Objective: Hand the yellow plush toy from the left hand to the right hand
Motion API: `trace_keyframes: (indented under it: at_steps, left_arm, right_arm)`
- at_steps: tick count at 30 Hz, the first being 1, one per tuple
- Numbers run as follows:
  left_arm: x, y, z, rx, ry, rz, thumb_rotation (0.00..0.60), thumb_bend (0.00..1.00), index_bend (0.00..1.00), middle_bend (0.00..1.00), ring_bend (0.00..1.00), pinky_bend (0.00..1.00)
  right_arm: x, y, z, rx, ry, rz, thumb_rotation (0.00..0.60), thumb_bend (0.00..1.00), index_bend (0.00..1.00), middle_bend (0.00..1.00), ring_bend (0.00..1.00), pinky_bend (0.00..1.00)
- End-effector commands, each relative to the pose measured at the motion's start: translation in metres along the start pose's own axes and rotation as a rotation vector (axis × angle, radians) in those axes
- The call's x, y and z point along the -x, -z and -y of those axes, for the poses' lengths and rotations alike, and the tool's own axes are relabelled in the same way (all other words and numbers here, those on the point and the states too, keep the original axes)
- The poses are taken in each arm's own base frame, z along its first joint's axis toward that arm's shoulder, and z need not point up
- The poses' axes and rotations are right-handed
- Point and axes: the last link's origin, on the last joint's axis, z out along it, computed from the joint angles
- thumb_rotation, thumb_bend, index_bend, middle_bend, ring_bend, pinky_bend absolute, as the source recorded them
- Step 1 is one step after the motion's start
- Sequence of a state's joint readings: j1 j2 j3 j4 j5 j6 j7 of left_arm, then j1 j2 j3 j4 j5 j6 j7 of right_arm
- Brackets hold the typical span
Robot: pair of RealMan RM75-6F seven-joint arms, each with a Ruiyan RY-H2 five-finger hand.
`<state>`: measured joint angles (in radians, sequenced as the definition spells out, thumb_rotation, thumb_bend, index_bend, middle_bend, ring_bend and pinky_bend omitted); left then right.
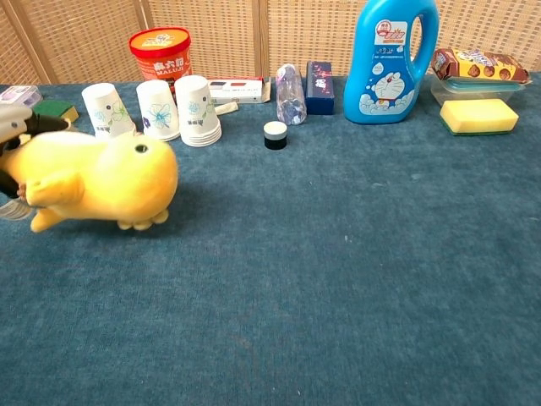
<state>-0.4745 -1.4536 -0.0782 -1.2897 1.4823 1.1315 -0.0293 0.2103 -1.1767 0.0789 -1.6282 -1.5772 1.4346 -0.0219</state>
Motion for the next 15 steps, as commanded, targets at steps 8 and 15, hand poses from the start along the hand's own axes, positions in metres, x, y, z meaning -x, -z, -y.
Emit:
trace_keyframes:
  at_steps: [8,15]
  left_arm:
    - [-0.010,-0.021,-0.051,0.277,0.278,-0.115,0.600,0.15,0.69,0.63,0.57,0.77]
    - [0.005,-0.050,-0.093,0.322,0.362,-0.083,0.600,0.15,0.68,0.63,0.57,0.77]
  right_arm:
    - [0.002,-0.028,0.036,-0.159,-0.334,0.214,0.521,0.00,0.00,0.02,0.00,0.10]
    - [0.006,-0.043,0.066,-0.256,-0.384,0.269,0.535,0.00,0.00,0.04,0.02,0.12]
